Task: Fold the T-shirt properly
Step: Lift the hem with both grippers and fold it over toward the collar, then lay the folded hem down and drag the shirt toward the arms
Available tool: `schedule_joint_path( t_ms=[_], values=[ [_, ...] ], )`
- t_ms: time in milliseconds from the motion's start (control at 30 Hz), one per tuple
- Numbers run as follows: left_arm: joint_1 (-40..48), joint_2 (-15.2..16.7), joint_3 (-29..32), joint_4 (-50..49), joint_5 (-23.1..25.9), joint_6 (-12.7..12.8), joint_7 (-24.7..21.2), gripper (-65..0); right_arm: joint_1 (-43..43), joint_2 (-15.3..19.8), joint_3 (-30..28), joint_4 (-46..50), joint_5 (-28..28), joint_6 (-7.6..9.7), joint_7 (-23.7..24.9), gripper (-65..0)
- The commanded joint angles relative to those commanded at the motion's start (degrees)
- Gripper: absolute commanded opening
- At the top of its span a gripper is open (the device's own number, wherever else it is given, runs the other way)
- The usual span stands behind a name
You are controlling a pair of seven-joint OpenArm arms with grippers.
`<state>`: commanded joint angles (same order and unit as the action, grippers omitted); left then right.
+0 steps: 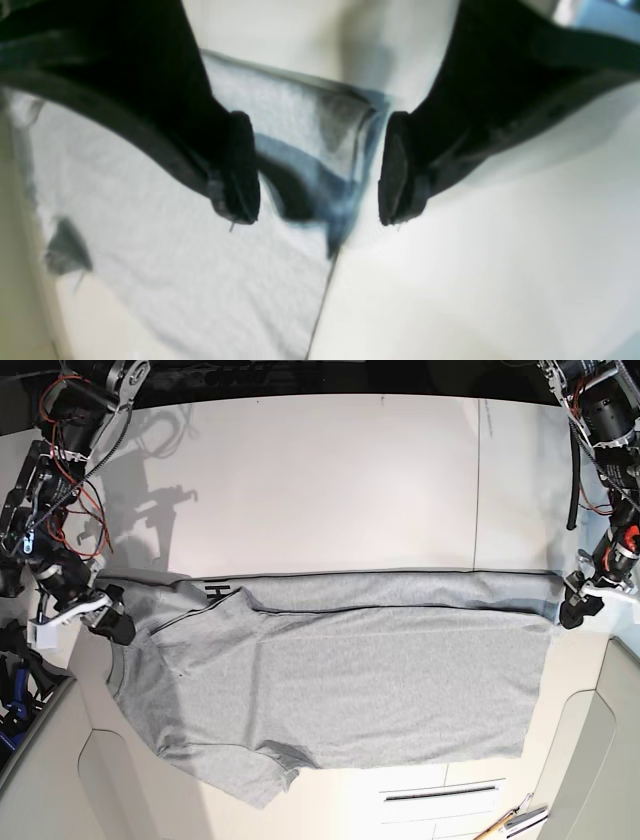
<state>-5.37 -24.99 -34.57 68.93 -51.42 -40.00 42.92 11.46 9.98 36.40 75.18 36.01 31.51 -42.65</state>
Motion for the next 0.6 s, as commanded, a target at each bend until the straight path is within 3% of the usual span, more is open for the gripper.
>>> schedule_joint_path(
  t_ms=[67,333,467,600],
  values=[
    [0.7,0.1,-0.3,0.0,-1.7,0.0,1.7,-24.4,-1.7,0.5,2.1,0.3,0.6,-0.02,0.0,-36.4],
    [7.5,0.1,-0.3,0.0,-2.0,0.0,0.9,-24.3,-8.5,4.3,7.1,0.3,3.4,-0.5,0.8,-36.3],
    [8.5,0.9,-0.3,0.0,-1.9,0.0,0.6,-24.3,-10.4,4.2,7.1,0.2,3.5,-0.68,2.8,-27.8],
    [8.5,3.1,-0.3,0.0,-1.5,0.0,0.2,-24.3,-10.2,4.1,6.8,-0.6,3.5,-0.68,3.5,-26.7]
  ],
)
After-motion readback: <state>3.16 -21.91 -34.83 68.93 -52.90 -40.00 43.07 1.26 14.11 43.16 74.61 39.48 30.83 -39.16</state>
